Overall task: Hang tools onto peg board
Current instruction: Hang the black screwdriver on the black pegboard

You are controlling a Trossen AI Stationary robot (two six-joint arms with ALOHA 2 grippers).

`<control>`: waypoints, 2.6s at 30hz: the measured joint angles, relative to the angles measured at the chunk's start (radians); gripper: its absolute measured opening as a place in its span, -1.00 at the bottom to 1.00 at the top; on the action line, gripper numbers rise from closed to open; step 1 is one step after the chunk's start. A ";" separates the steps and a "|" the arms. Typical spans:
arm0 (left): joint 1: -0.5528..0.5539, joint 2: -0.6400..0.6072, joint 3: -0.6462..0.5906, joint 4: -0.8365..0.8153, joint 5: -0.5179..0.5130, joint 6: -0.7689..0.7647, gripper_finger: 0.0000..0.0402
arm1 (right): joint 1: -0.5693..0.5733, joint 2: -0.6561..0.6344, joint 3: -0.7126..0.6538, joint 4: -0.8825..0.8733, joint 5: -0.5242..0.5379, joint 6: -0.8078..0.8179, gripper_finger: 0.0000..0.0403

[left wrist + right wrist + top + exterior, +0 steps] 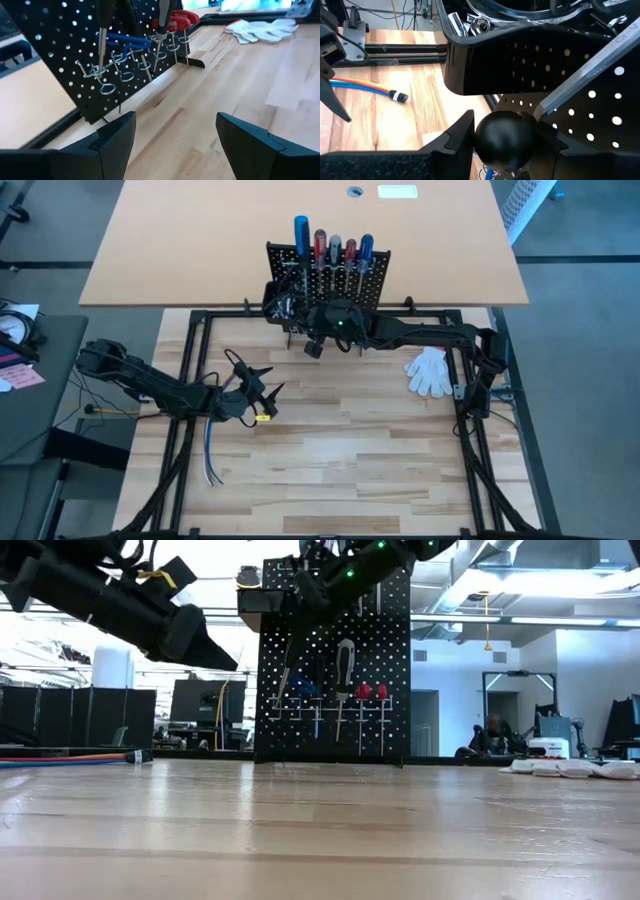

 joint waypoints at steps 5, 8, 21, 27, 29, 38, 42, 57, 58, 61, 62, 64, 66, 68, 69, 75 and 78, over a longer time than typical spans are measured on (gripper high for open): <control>0.086 0.075 0.000 0.136 0.099 0.201 0.25 | 0.000 0.000 0.000 0.022 0.000 0.012 -0.29; 0.134 0.146 0.000 0.252 0.138 0.343 0.17 | -0.006 0.000 -0.001 0.022 0.000 0.042 -0.29; 0.298 0.360 0.021 0.797 0.179 0.656 0.08 | -0.022 -0.001 -0.001 0.027 -0.115 0.075 -0.29; 0.322 0.400 0.084 0.789 0.186 0.659 0.08 | -0.026 0.001 -0.001 0.039 -0.125 0.075 -0.29; 0.325 0.400 0.094 0.790 0.185 0.664 0.08 | -0.030 0.001 -0.001 0.050 -0.137 0.076 -0.29; 0.325 0.401 0.101 0.790 0.178 0.652 0.08 | -0.030 0.002 -0.001 0.055 -0.151 0.081 -0.22; 0.325 0.401 0.101 0.787 0.178 0.633 0.08 | -0.029 0.002 -0.001 0.003 -0.158 0.082 -0.18; 0.308 0.400 0.088 0.737 0.166 0.648 0.08 | -0.015 -0.023 -0.001 -0.148 -0.151 0.035 -0.27; 0.295 0.395 0.078 0.735 0.160 0.663 0.08 | -0.010 -0.034 -0.001 -0.170 -0.150 0.027 -0.27; 0.249 0.370 0.041 0.729 0.107 0.709 0.08 | 0.004 -0.070 -0.001 -0.244 -0.148 0.005 -0.29; 0.232 0.356 0.026 0.729 0.088 0.717 0.08 | 0.012 -0.082 -0.001 -0.269 -0.148 0.000 -0.30; 0.200 0.323 -0.008 0.729 0.069 0.719 0.08 | 0.037 -0.103 -0.001 -0.308 -0.147 -0.018 -0.32; 0.168 0.292 -0.037 0.726 0.053 0.713 0.08 | 0.070 -0.125 -0.016 -0.330 -0.147 -0.051 -0.34; 0.139 0.265 -0.060 0.709 0.039 0.706 0.08 | 0.108 -0.158 -0.068 -0.322 -0.147 -0.089 -0.36; 0.126 0.255 -0.068 0.700 0.029 0.702 0.08 | 0.128 -0.175 -0.101 -0.312 -0.148 -0.103 -0.37; 0.074 0.260 -0.065 0.623 -0.013 0.692 0.08 | 0.257 -0.298 -0.368 -0.113 -0.147 -0.101 -0.40; 0.095 0.301 -0.027 0.584 0.047 0.681 0.08 | 0.332 -0.334 -0.479 -0.056 -0.101 -0.067 -0.40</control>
